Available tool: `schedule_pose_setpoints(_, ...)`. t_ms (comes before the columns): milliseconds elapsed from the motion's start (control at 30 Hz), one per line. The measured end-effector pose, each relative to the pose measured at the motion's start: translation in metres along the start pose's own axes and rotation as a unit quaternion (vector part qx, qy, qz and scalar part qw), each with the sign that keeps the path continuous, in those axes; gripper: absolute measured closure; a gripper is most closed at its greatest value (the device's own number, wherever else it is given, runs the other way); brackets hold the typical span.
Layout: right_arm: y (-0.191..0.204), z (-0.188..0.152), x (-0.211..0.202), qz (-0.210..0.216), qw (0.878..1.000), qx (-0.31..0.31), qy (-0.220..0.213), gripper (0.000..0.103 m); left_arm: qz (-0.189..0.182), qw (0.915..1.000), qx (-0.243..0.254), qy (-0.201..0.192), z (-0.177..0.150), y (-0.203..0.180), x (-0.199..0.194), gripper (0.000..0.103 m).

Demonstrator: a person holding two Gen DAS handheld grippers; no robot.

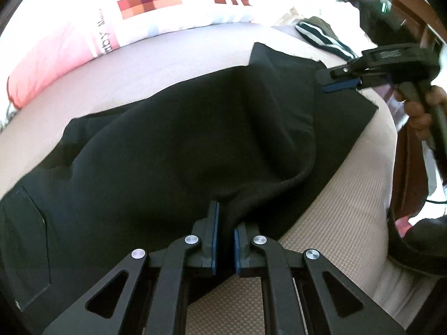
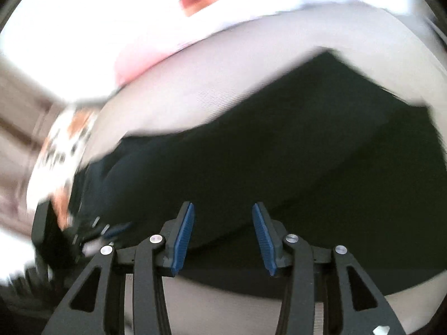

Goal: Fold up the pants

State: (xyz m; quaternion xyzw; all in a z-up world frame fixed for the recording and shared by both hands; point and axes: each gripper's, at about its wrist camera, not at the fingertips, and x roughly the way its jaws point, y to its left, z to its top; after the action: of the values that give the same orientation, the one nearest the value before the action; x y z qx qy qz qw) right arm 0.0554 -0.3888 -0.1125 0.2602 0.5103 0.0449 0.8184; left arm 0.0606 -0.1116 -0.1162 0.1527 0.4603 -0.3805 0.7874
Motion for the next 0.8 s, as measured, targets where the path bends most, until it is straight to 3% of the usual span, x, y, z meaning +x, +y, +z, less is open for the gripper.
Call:
schedule_pose_setpoints(167, -0.091, 0.014, -0.016, 0.000, 0.990, 0.132, -0.046, 0.061, -0.006, 0.9996, -0.026, 0.002, 0.001, 0.004, -0.001, 0.094)
schedule_pose_setpoints(367, -0.140, 0.035, -0.017, 0.032, 0.974, 0.205, -0.090, 0.062, -0.013, 0.9987, -0.048, 0.008, -0.001, 0.008, -0.002, 0.094)
schedule_pose_setpoints(467, -0.151, 0.052, -0.015, 0.042, 0.969, 0.216, -0.111, 0.069, -0.010, 0.9985, -0.052, 0.012, -0.001, 0.008, 0.000, 0.094)
schedule_pose_setpoints(533, -0.154, 0.062, -0.012, 0.035, 0.968, 0.222, -0.114, 0.082, -0.009, 0.9983, -0.055, 0.014, -0.001, 0.008, 0.001, 0.094)
schedule_pose_setpoints(567, -0.154, 0.066, -0.010, 0.036, 0.968, 0.222, -0.112, 0.096, -0.009, 0.9983, -0.056, 0.015, -0.001, 0.007, 0.001, 0.094)
schedule_pose_setpoints(667, -0.151, 0.074, -0.015, 0.022, 0.970, 0.212, -0.116, 0.098, -0.007, 0.9983, -0.056, 0.016, -0.001, 0.006, 0.000, 0.094)
schedule_pose_setpoints(800, -0.116, 0.079, -0.065, -0.016, 0.974, 0.149, -0.168, 0.100, -0.007, 0.9985, -0.053, 0.014, 0.001, 0.006, 0.000, 0.094)
